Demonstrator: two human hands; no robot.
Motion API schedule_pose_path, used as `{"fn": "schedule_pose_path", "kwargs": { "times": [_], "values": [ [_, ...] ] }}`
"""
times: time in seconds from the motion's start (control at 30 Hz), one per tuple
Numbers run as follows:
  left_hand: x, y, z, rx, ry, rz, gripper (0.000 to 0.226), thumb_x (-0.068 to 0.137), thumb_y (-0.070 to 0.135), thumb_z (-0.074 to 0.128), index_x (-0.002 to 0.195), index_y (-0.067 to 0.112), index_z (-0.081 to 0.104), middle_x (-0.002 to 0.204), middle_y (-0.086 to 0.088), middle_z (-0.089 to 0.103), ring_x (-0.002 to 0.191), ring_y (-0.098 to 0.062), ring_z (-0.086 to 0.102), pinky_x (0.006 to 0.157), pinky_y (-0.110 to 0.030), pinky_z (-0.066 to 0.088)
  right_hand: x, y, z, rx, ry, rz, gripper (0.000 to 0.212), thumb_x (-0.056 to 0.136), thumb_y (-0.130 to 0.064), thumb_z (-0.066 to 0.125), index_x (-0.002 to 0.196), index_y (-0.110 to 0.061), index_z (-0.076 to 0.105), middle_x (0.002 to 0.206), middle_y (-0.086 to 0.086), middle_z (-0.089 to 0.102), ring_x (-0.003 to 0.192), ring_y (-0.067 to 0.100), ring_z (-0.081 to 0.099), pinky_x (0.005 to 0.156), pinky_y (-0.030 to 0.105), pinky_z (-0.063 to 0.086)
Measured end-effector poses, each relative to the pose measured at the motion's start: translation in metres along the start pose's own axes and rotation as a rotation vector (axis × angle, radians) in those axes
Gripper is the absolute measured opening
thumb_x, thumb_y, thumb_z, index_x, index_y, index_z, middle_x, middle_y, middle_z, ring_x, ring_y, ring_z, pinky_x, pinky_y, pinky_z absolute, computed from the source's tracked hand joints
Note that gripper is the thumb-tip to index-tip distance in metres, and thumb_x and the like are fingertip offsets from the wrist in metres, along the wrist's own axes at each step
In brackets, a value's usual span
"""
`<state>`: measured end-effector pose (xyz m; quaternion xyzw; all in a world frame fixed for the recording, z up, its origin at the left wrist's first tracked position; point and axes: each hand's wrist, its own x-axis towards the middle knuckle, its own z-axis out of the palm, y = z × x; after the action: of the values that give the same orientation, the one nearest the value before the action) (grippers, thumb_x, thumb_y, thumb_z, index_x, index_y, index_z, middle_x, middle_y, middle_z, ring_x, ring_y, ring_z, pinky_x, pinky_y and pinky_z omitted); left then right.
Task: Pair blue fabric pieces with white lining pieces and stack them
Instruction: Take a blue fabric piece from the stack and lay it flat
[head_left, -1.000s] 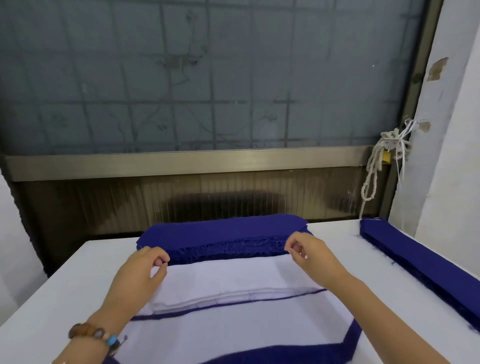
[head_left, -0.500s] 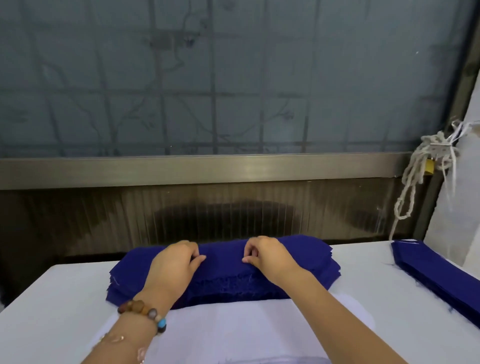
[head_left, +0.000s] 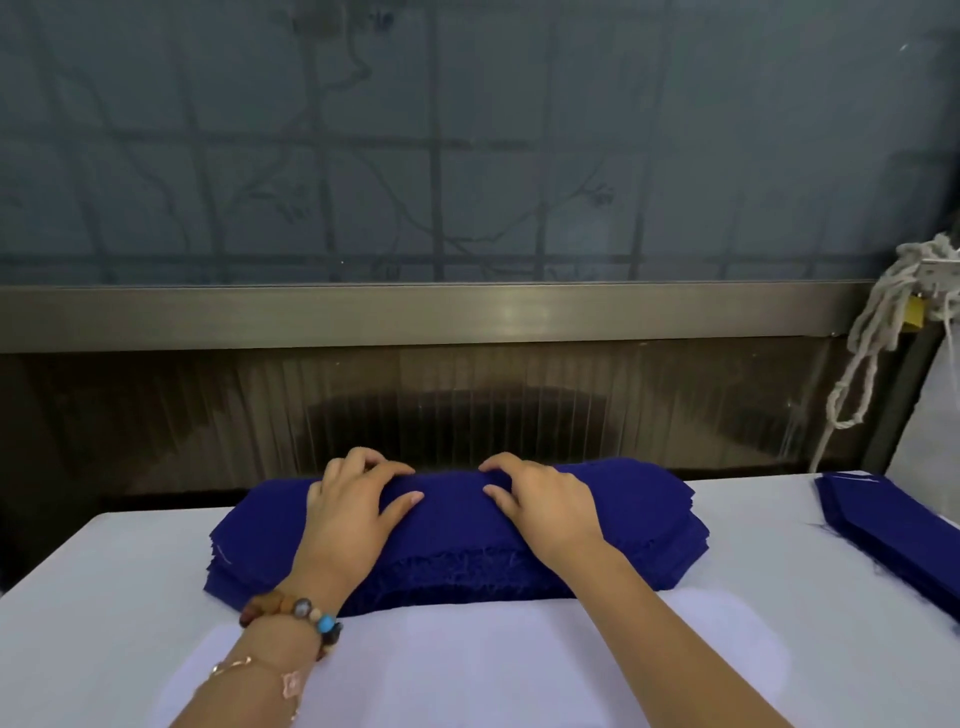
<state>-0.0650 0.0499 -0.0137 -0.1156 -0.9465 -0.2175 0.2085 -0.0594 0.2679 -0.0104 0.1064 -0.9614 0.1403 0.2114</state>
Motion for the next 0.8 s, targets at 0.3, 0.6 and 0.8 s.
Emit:
{"fn": "schedule_pose_path", "kwargs": {
  "times": [0.3, 0.6, 0.8],
  "values": [
    [0.001, 0.006, -0.008, 0.016, -0.075, 0.017, 0.035, 0.096, 0.045, 0.049, 0.131, 0.043, 0.046, 0.126, 0.016, 0.046, 0.123, -0.007, 0.036, 0.108, -0.036, 0.024, -0.001, 0.004, -0.003, 0.142, -0.054, 0.062, 0.018, 0.097, -0.042, 0.052, 0.114, -0.036, 0.050, 0.074, -0.015, 0.051, 0.070, 0.006, 0.054, 0.055, 0.019, 0.037],
    [0.017, 0.007, -0.015, 0.026, -0.116, 0.145, 0.019, 0.090, 0.038, 0.062, 0.101, 0.046, 0.048, 0.104, 0.023, 0.045, 0.109, -0.004, 0.038, 0.102, -0.035, 0.027, 0.015, 0.013, -0.013, 0.423, -0.223, 0.228, 0.018, 0.087, -0.039, 0.068, 0.096, -0.030, 0.055, 0.087, -0.008, 0.059, 0.083, 0.013, 0.059, 0.075, 0.029, 0.052],
    [0.014, -0.004, -0.010, -0.208, -0.034, 0.075, 0.024, 0.084, 0.036, 0.070, 0.101, 0.047, 0.057, 0.096, 0.023, 0.057, 0.100, -0.001, 0.047, 0.096, -0.040, 0.038, 0.020, 0.016, -0.009, 0.620, -0.215, 0.367, 0.009, 0.082, -0.033, 0.075, 0.081, -0.030, 0.066, 0.078, -0.013, 0.055, 0.081, 0.010, 0.055, 0.072, 0.025, 0.048]
  ]
}}
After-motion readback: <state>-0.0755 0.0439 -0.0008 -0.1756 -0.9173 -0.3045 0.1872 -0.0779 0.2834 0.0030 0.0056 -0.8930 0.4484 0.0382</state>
